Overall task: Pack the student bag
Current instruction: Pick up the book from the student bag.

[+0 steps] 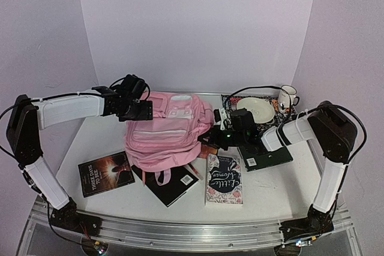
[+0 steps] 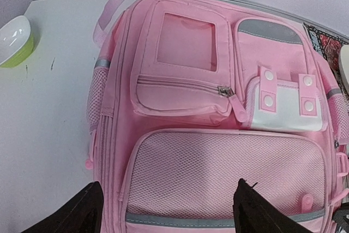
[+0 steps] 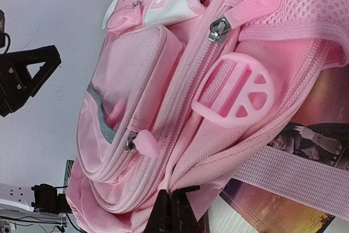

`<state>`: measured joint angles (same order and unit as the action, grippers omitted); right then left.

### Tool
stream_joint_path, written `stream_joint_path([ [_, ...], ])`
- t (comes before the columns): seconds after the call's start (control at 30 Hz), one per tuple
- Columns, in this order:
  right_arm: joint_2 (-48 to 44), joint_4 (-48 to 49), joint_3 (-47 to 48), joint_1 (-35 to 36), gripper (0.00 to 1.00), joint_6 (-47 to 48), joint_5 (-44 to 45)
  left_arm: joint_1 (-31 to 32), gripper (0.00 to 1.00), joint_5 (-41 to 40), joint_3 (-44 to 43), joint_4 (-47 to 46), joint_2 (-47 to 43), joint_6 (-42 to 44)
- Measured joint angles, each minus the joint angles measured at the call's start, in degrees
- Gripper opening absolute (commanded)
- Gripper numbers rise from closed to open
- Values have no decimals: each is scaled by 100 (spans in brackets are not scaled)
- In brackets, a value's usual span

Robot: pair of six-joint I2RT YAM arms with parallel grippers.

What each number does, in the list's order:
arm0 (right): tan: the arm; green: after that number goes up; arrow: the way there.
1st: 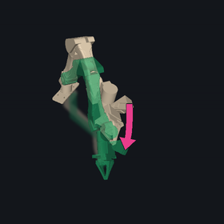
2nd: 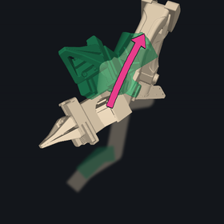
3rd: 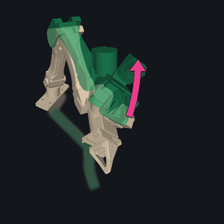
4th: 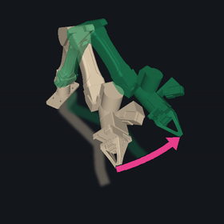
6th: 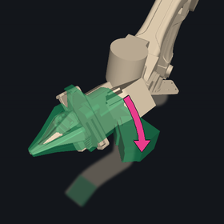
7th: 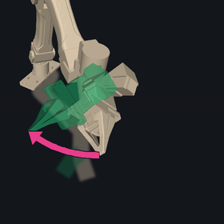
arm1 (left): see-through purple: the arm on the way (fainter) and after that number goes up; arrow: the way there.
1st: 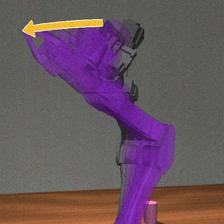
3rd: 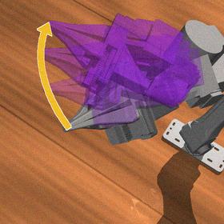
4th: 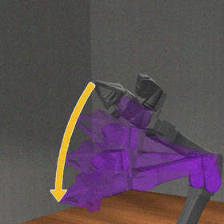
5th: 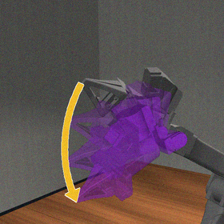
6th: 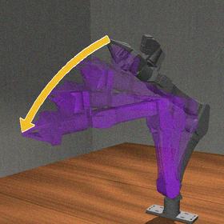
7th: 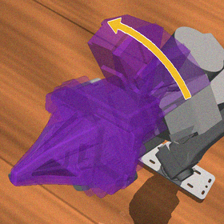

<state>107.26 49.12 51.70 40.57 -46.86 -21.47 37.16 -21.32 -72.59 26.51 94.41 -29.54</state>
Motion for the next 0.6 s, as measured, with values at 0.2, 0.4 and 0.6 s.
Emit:
stream_joint_path([
  [0.2,0,149,0,120,0,13,122,471,73,244,-582,248,147,-89],
  [0.4,41,230,12,201,0,34,160,1282,56,778,-1587,153,935,199],
  [0.6,96,232,64,217,0,58,161,1455,38,1300,-1949,174,1532,746],
])
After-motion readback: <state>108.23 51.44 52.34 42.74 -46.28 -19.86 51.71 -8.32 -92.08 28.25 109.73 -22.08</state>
